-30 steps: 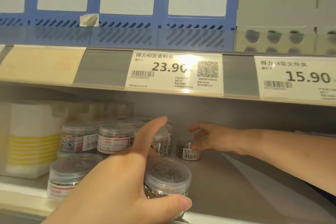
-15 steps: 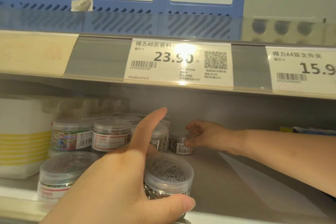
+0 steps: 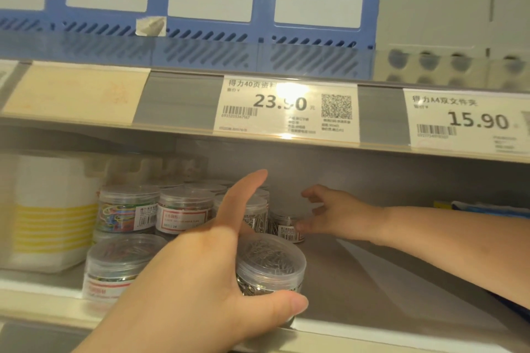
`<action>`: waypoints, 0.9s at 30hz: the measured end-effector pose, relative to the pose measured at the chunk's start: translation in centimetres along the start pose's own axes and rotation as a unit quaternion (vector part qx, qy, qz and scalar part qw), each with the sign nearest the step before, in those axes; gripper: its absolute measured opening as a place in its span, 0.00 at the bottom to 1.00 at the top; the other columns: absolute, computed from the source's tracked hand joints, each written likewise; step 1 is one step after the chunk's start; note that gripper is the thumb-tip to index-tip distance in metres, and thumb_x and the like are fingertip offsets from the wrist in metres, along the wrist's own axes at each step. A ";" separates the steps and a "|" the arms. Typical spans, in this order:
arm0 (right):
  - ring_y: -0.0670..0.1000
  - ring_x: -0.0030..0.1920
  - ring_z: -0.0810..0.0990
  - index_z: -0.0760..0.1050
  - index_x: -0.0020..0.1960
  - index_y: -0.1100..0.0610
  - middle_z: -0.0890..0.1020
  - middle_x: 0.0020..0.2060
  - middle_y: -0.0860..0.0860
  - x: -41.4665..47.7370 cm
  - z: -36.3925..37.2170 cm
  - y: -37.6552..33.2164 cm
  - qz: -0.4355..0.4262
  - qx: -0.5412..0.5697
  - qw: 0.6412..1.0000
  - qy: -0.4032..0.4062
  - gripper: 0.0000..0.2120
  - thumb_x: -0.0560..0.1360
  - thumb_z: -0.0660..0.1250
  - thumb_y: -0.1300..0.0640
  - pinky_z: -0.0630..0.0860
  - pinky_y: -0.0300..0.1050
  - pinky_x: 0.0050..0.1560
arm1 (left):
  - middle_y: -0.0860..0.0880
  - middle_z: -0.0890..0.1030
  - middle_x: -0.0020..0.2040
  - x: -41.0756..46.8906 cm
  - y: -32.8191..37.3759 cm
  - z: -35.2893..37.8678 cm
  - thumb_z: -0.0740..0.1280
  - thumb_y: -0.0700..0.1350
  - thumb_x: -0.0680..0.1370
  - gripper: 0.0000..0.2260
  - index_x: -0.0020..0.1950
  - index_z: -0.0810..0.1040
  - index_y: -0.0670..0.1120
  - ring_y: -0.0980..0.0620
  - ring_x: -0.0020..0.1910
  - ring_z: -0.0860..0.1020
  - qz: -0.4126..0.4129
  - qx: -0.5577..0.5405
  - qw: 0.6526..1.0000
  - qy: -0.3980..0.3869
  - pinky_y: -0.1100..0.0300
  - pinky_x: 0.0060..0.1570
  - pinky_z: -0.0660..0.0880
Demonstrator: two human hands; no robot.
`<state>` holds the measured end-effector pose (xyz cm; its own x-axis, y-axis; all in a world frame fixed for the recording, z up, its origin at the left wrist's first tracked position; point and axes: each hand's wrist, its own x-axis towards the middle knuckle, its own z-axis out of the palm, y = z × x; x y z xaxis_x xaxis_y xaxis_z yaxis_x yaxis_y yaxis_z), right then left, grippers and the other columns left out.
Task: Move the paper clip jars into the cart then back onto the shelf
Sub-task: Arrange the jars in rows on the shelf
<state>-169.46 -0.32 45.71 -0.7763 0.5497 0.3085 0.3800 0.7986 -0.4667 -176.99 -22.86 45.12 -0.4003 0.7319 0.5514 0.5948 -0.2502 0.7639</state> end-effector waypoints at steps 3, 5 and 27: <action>0.45 0.57 0.73 0.67 0.67 0.50 0.72 0.61 0.45 -2.5 -1.4 -0.2 -0.029 0.004 1.000 -0.003 0.30 0.68 0.75 0.52 0.69 0.33 0.54 | 0.68 0.76 0.44 -1.8 -0.2 0.5 0.59 0.73 0.54 0.46 0.63 0.33 0.75 0.72 0.37 0.75 0.025 0.268 0.963 -0.007 0.78 0.38 0.68; 0.41 0.56 0.75 0.70 0.61 0.48 0.75 0.55 0.41 -4.2 -2.0 -0.4 -0.055 0.037 0.997 -0.028 0.24 0.68 0.75 0.56 0.69 0.25 0.49 | 0.69 0.76 0.46 -2.7 -0.2 0.2 0.61 0.74 0.50 0.46 0.57 0.32 0.80 0.71 0.39 0.75 0.049 0.332 0.942 -0.018 0.77 0.40 0.69; 0.39 0.52 0.80 0.73 0.57 0.45 0.82 0.51 0.40 -10.1 -0.1 -5.0 -0.125 0.142 0.970 -0.155 0.23 0.63 0.74 0.49 0.76 0.35 0.54 | 0.63 0.77 0.52 -1.7 -1.2 0.3 0.64 0.70 0.58 0.44 0.65 0.39 0.72 0.67 0.45 0.76 0.107 0.300 0.947 -0.048 0.73 0.44 0.71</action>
<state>-163.50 -9.79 44.99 -0.9570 0.2122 0.1977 0.0410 0.7738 -0.6321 -176.79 -23.67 43.19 -0.1780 0.7660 0.6177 0.9554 -0.0157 0.2949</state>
